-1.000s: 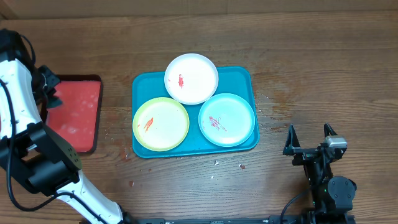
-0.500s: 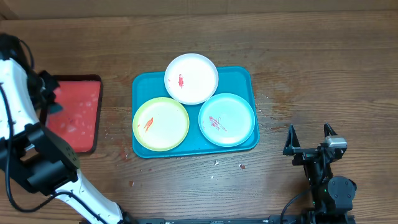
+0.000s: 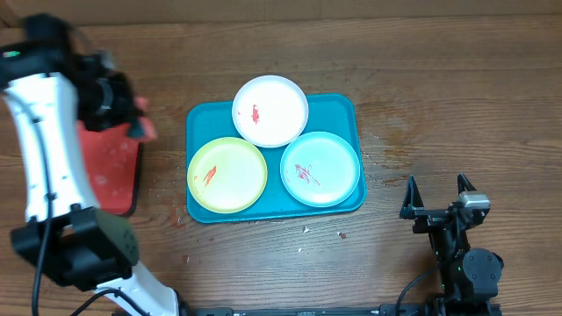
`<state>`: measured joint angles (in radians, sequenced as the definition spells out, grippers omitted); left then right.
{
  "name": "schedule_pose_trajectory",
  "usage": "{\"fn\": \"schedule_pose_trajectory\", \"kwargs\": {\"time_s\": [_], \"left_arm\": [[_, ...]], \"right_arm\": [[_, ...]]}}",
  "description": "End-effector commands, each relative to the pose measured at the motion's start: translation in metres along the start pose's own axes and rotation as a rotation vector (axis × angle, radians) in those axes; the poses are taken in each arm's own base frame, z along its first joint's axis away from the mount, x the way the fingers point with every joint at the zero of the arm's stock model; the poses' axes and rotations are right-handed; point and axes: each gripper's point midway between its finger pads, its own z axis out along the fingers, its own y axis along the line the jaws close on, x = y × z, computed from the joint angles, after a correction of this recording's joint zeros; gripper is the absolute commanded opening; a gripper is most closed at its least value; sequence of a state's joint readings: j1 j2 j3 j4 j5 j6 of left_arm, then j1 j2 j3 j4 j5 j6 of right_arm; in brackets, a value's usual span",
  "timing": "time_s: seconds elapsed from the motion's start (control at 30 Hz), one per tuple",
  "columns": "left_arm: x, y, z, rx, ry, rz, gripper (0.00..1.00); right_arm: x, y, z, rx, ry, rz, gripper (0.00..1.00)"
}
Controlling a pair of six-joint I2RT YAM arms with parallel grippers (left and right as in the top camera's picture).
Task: Clean dirty plates on tray and stack at the side
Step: 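Lift the sponge with the left gripper and carry it to the yellow plate, then place the sponge on the yellow plate and raise the left gripper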
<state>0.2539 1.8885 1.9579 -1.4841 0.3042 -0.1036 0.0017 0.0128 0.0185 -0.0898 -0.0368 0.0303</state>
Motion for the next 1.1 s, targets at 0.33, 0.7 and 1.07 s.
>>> {"fn": "schedule_pose_trajectory", "kwargs": {"time_s": [0.33, 0.7, 1.07], "left_arm": [[0.085, -0.073, 0.150, 0.051, 0.215, 0.252, 0.04], [0.107, -0.064, 0.201, -0.085, 0.160, 0.280, 0.23], [0.049, -0.091, 0.115, -0.095, 0.049, 0.253, 0.33]], "right_arm": [[0.002, 0.000, 0.000, 0.002, -0.005, 0.006, 1.00], [0.002, 0.000, 0.000, 0.002, -0.005, 0.006, 1.00], [0.001, 0.000, 0.000, 0.002, -0.005, 0.006, 1.00]]}}
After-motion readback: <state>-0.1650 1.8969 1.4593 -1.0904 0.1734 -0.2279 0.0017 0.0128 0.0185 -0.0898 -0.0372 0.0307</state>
